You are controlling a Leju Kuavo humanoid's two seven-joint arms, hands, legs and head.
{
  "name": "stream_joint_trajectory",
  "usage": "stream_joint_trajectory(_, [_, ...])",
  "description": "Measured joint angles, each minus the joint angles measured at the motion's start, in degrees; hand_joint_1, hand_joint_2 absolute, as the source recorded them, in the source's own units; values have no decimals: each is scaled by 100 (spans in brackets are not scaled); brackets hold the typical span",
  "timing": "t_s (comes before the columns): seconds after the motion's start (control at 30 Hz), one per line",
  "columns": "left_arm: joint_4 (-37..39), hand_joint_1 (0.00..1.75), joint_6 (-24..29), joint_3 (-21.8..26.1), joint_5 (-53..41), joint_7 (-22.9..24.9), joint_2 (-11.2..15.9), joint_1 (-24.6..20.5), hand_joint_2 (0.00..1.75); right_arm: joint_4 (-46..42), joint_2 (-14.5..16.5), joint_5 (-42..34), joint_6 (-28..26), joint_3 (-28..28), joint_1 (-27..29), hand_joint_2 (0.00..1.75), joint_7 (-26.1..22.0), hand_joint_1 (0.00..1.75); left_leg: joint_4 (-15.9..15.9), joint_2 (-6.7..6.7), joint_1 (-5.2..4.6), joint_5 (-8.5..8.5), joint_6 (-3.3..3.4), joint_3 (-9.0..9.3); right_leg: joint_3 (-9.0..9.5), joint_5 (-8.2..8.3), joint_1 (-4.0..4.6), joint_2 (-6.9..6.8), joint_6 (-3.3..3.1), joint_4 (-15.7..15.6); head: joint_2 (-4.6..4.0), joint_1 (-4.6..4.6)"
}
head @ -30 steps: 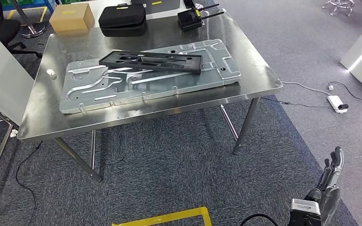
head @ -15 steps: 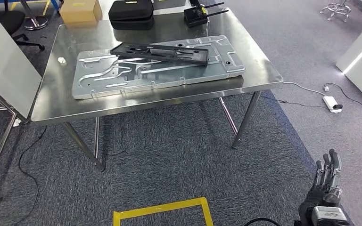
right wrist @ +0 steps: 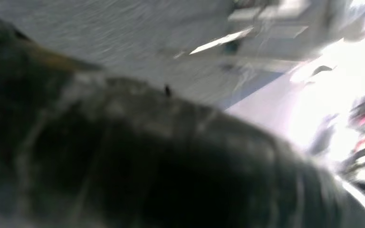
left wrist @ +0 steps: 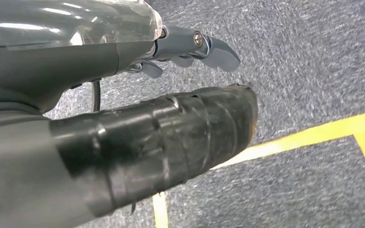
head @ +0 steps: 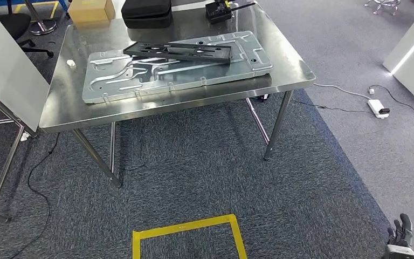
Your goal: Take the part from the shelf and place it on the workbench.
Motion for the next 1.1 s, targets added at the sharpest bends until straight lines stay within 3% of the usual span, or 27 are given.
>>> stream_joint_trajectory(0.07, [1, 0, 3, 13, -12, -18, -4, 11, 0, 450, 6, 233, 157, -507, -146, 0, -61, 0, 716, -4, 24, -462, -46, -235, -92, 66, 7, -8, -20, 8, 0, -7])
stream_joint_trajectory(0.1, [1, 0, 4, 22, -20, -23, -7, 15, 0, 710, 7, 361, 217, -775, -220, 0, -108, 0, 957, -4, 33, -563, -60, -283, -134, 93, 11, -9, -14, 16, 0, -6])
stream_joint_trajectory(0.13, [1, 0, 4, 33, -25, -25, -9, 19, 0, 965, 6, 481, 262, -1039, -288, 0, -157, 0, 1000, -4, 39, -544, -65, -231, -171, 115, 12, -9, -5, 29, 0, -7])
stream_joint_trajectory(0.17, [1, 0, 5, 48, -29, -27, -10, 19, 0, 1188, 6, 572, 293, -1271, -342, 0, -205, 0, 812, -4, 42, -423, -61, -65, -199, 131, 12, -8, 6, 43, 0, -7])
stream_joint_trajectory(0.27, [0, 0, 11, 93, -33, -28, -9, 15, 0, 1670, 8, 715, 344, -1765, -472, 0, -295, 0, -339, -8, 25, -28, 19, 673, -245, 167, 13, 0, 56, 84, 0, -4])
stream_joint_trajectory(0.3, [-1, 0, 15, 102, -33, -29, -8, 13, 0, 1784, 8, 742, 356, -1867, -512, 0, -308, 0, -558, -9, 10, 11, 51, 785, -254, 183, 14, 4, 82, 95, 0, -3])
stream_joint_trajectory(0.4, [0, 0, 21, 110, -33, -29, -15, 1, 0, 1984, 6, 806, 378, -2079, -607, 0, -321, 0, -680, -2, -5, 57, 140, 781, -266, 228, 10, 8, 184, 101, 0, -2])
stream_joint_trajectory(0.47, [1, 0, 22, 113, -33, -29, -26, -6, 0, 2049, 3, 833, 384, -2197, -649, 0, -307, 0, -738, 10, 25, 126, 226, 773, -352, 73, 7, 15, 240, 285, 0, 4])
stream_joint_trajectory(0.57, [-1, 0, 23, 117, -35, -29, -31, -5, 0, 2176, -1, 941, 319, -2365, -692, 0, -190, 0, -746, 35, 25, 187, 303, 716, -778, -505, -9, 23, 297, 1271, 0, 10])
stream_joint_trajectory(0.6, [0, 0, 23, 118, -36, -29, -32, -2, 0, 2275, -5, 1012, 253, -2428, -711, 0, -132, 0, -736, 46, 21, 193, 308, 696, -887, -600, -16, 23, 317, 1555, 0, 10])
stream_joint_trajectory(0.63, [1, 0, 23, 119, -37, -28, -37, 1, 0, 2412, -15, 1082, 173, -2499, -734, 0, -79, 0, -723, 56, 19, 196, 308, 683, -906, -583, -24, 21, 331, 1654, 0, 10])
stream_joint_trajectory(0.67, [1, 0, 23, 119, -40, -27, -46, 3, 0, 2591, -37, 1141, 78, -2576, -765, 0, -32, 0, -704, 67, 19, 191, 300, 677, -813, -457, -34, 16, 338, 1521, 0, 10])
stream_joint_trajectory(0.73, [1, 0, 25, 119, -61, -18, -74, 4, 0, 3078, -130, 1248, -179, -2743, -850, 0, 76, 0, -651, 97, 19, 159, 262, 674, -410, -109, -44, -62, 319, 784, 0, 10])
stream_joint_trajectory(0.8, [1, 0, 37, 119, -95, -3, -101, 0, 0, 3697, -265, 1375, -556, -2914, -959, 0, 242, 0, -586, 135, -3, 114, 191, 658, -154, 41, -12, -139, 268, 236, 0, 4])
stream_joint_trajectory(0.87, [1, 0, 55, 119, -124, 14, -122, -10, 0, 4328, -391, 1521, -1013, -3088, -1036, 0, 524, 0, -563, 183, -19, 95, 128, 650, -148, 30, 25, -116, 218, 152, 0, -2])
stream_joint_trajectory(0.97, [1, 0, 72, 119, -160, 27, -139, -26, 0, 5148, -498, 1797, -1726, -3298, -1096, 0, 1158, 0, -423, 158, 1, -46, 44, 594, -143, 74, -8, -49, 116, 103, 0, -5])
stream_joint_trajectory(1.0, [1, 0, 74, 119, -167, 30, -139, -27, 0, 5367, -513, 1885, -1906, -3335, -1119, 0, 1367, 0, -195, 110, 13, -203, 18, 492, -145, 91, -23, -29, 81, 87, 0, -7])
stream_joint_trajectory(1.1, [1, 0, 76, 121, -178, 41, -142, -16, 0, 5918, -527, 2075, -2148, -3393, -1170, 0, 1751, 0, 891, 11, 41, -711, -36, -8, -189, 110, -15, 57, 35, 98, 0, -11])
